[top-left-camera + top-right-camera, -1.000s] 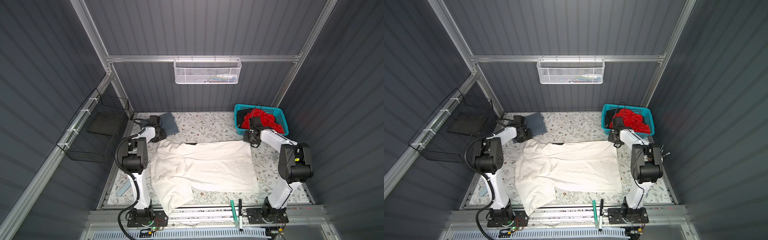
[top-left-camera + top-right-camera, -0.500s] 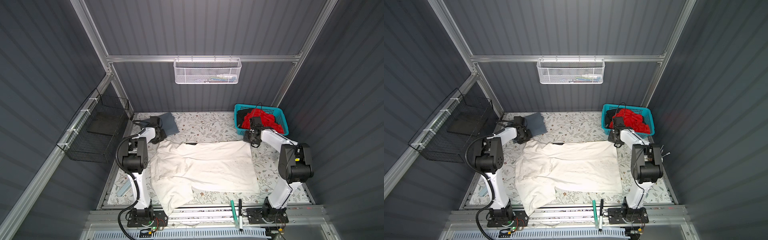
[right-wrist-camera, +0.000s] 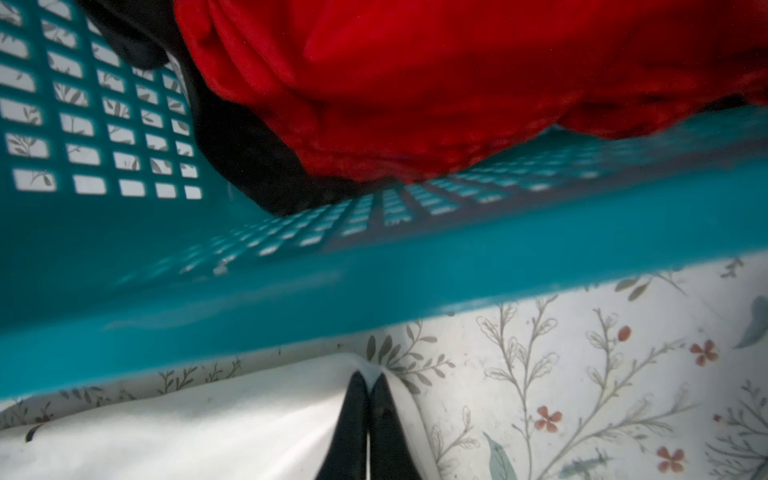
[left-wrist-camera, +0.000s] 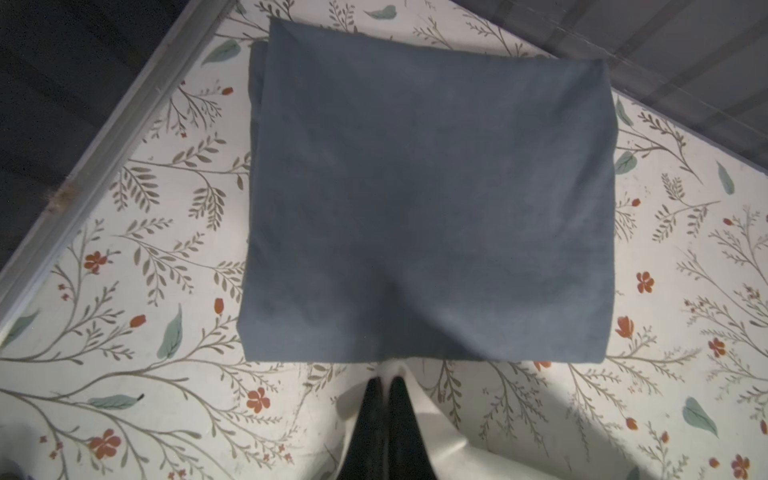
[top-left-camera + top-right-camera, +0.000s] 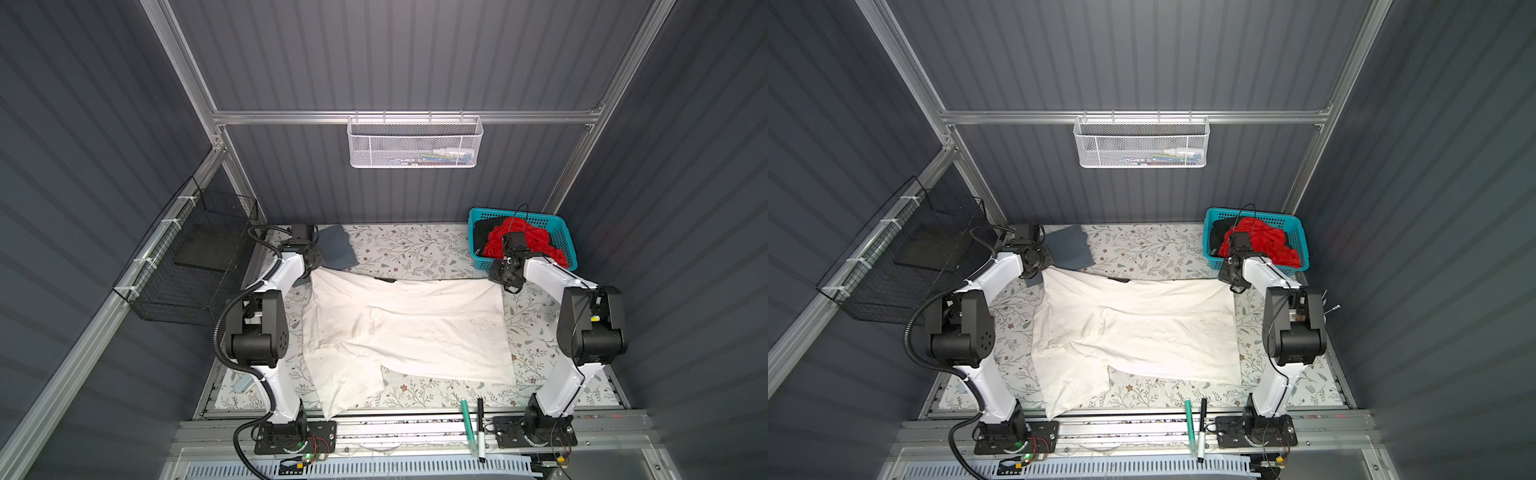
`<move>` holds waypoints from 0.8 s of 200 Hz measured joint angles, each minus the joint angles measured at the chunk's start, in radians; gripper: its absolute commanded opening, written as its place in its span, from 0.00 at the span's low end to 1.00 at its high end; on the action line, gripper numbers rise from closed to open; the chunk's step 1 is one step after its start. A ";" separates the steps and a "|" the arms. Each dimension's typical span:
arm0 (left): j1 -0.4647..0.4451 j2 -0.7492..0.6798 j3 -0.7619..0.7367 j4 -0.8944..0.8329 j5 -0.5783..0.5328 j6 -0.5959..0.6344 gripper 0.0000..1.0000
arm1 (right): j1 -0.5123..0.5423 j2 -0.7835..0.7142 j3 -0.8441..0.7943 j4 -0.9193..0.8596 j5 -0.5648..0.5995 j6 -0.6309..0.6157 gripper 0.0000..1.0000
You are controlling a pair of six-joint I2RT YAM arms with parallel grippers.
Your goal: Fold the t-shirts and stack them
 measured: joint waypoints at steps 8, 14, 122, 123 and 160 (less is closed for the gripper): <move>0.000 0.019 0.018 0.005 -0.014 0.003 0.00 | -0.002 0.009 0.009 0.000 0.001 0.003 0.00; 0.000 0.034 0.033 0.005 -0.022 0.003 0.00 | -0.003 0.016 0.014 0.000 0.002 0.004 0.00; 0.000 0.016 0.011 0.054 0.000 0.083 0.47 | -0.011 -0.151 -0.046 0.010 0.105 -0.006 0.67; 0.000 0.012 0.008 0.051 0.002 0.082 0.47 | -0.011 -0.161 -0.050 0.008 0.105 -0.004 0.67; -0.075 -0.348 -0.264 -0.126 0.090 0.018 0.44 | 0.059 -0.379 -0.214 -0.063 0.035 0.056 0.64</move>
